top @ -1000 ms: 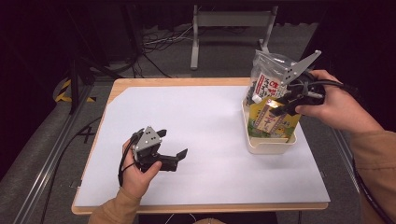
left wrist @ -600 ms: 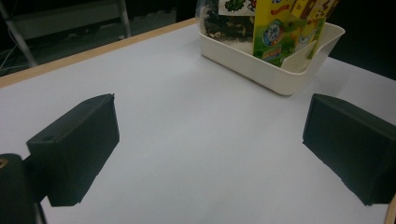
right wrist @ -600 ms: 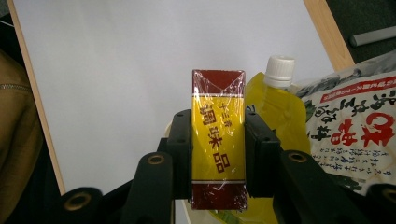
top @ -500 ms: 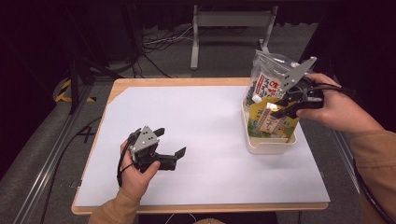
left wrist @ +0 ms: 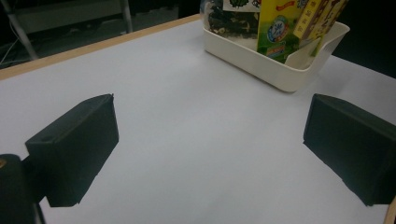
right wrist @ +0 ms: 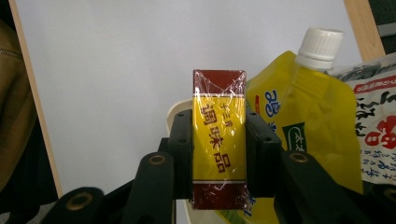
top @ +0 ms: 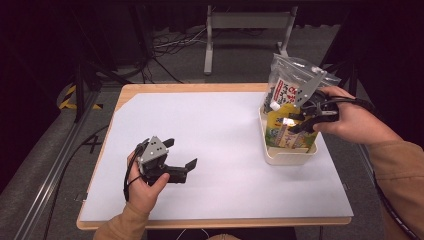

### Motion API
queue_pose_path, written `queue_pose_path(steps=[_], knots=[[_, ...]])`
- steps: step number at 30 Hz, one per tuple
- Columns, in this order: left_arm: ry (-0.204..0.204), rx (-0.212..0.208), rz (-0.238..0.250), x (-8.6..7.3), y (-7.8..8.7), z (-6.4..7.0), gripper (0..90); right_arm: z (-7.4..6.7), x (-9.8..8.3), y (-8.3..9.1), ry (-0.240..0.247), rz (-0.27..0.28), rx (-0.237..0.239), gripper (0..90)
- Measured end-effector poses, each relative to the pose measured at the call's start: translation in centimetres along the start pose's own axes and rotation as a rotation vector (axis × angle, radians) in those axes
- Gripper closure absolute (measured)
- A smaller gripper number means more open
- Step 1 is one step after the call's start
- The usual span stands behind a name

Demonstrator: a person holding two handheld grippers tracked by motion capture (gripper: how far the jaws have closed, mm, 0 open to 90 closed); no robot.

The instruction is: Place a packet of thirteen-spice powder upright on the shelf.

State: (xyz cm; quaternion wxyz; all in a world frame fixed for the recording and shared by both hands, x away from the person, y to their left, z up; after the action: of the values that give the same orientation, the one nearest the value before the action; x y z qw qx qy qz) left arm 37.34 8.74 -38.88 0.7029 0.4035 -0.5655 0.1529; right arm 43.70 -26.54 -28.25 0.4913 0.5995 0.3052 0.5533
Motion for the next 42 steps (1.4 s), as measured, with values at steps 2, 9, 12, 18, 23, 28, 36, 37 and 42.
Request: queue_pose_path(steps=[2, 9, 12, 18, 23, 28, 36, 37, 42], knots=[[0.003, 0.001, -0.002, -0.1, 0.0, 0.0, 4.0, 0.0, 0.0, -0.2, 0.005, -0.002, 0.003, 68.4], [0.003, 0.010, -0.010, -0.4, 0.2, -0.1, 3.9, -0.1, -0.4, -1.1, 0.016, -0.021, 0.019, 68.4], [0.007, 0.010, -0.015, -0.5, 0.1, -0.3, 3.9, -0.2, -0.5, -1.5, 0.020, -0.036, 0.026, 68.4], [0.005, 0.014, -0.018, -0.5, 0.0, -0.4, 3.9, -0.4, -1.0, -2.0, 0.027, -0.051, 0.050, 68.3], [0.010, 0.014, -0.026, -0.7, -0.2, -0.5, 3.9, -0.6, -1.1, -2.0, 0.034, -0.051, 0.067, 68.3], [0.011, 0.017, -0.028, -0.7, -0.2, -0.7, 3.9, -0.7, -1.2, -1.9, 0.049, -0.052, 0.068, 68.3], [0.012, 0.018, -0.031, -0.8, -0.3, -0.8, 3.9, -1.1, -1.2, -1.9, 0.075, -0.059, 0.089, 68.3], [0.011, 0.019, -0.030, -0.8, -0.3, -0.8, 3.9, -1.1, -1.2, -1.9, 0.077, -0.062, 0.088, 68.3], [0.011, 0.019, -0.031, -0.8, -0.3, -0.8, 3.9, -1.1, -1.4, -2.1, 0.087, -0.071, 0.103, 68.2]])
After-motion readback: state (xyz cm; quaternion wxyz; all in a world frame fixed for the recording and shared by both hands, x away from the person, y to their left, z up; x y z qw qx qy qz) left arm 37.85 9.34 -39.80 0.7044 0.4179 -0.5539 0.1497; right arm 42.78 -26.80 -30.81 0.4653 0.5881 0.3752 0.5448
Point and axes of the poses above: each handheld gripper's, and its own axes: y roughly backward along the jaws, x roughly out of its top, z roughly to its right, the point moved 6 cm from there along -y, roughly forward along the jaws, and after that the axes turned 5 degrees about x, right-handed, at the moved point
